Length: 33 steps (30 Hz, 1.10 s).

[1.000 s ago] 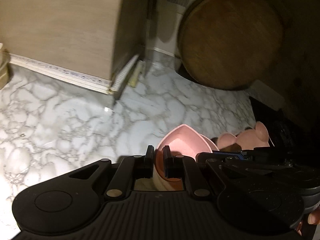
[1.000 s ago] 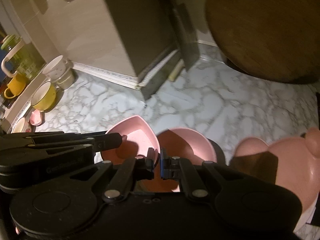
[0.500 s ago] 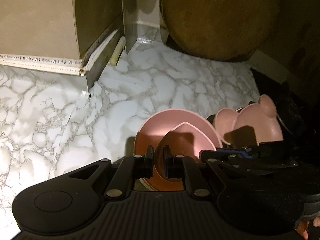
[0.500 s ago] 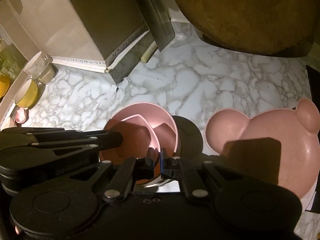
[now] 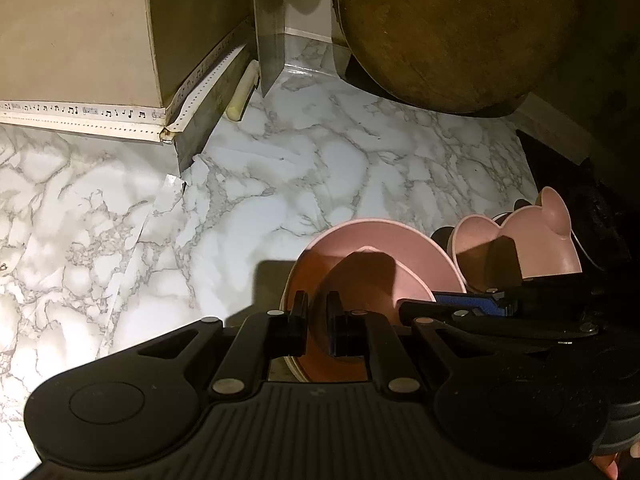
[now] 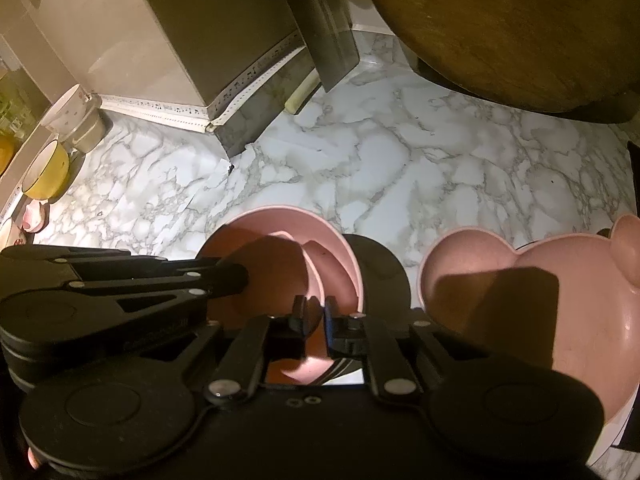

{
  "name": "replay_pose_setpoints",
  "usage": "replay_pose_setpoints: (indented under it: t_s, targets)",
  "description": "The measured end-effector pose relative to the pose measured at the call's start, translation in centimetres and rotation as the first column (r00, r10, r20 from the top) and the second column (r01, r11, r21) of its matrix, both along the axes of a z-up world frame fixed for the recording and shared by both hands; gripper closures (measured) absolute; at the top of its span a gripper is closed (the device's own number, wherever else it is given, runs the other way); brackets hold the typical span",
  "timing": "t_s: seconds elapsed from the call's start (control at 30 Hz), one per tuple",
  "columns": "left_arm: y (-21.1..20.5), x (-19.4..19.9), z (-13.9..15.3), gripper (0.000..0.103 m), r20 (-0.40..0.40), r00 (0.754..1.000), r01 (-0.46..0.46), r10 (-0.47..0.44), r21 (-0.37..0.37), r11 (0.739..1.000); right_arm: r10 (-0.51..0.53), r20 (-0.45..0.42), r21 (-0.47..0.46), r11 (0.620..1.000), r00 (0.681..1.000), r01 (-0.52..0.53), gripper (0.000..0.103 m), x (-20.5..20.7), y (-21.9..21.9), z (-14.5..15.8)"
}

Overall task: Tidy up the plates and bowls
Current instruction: 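Carry the heart bowl over and lower it into the pink bowl, then open both grippers to release the heart bowl inside the stack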

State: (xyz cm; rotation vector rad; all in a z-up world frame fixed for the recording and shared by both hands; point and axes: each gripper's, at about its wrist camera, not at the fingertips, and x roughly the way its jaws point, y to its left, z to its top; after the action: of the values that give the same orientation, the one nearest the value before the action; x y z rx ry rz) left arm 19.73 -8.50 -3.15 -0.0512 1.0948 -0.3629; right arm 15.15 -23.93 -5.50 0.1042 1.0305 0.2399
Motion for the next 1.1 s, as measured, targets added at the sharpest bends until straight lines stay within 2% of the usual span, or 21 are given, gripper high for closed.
replay_pose_setpoints:
  t_s: [0.13,0.37,0.73,0.83,0.93,1.0,1.1]
  targets:
    - [0.1,0.1,0.0,0.094,-0.003,1.000,-0.003,0.003,0.000,1.000,0.012,0.003,-0.017,1.000,1.000,-0.011,0.086,0.0,0.3,0.1]
    - [0.1,-0.7,0.5,0.094,0.027,1.000,0.010,-0.011,0.016,1.000,0.019,0.017,-0.011,1.000,1.000,-0.019,0.083,-0.6,0.0,0.8]
    - [0.7,-2.8,2.2,0.093,0.087,0.995,0.038,-0.039,0.014,0.999,0.012,0.080,0.025,1.000,0.997,-0.014,0.061,-3.1,-1.1,3.0]
    - [0.9,-3.5,2.6,0.089,0.108,0.993,0.048,-0.048,0.005,0.999,0.011,0.100,0.024,1.000,0.995,-0.014,0.056,-3.7,-1.3,3.5]
    - [1.1,-4.2,3.2,0.074,0.132,0.990,0.049,-0.047,-0.009,0.999,0.008,0.121,0.030,0.999,0.993,-0.011,0.050,-4.4,-1.6,4.0]
    - [1.3,-4.6,3.6,0.059,0.152,0.988,0.042,-0.039,-0.014,0.999,0.003,0.137,0.030,1.000,0.991,-0.008,0.048,-4.8,-1.7,4.3]
    - [1.8,-5.0,4.0,0.046,0.172,0.985,0.031,-0.027,-0.021,0.999,-0.005,0.155,0.034,0.999,0.988,0.000,0.041,-5.3,-1.9,4.7]
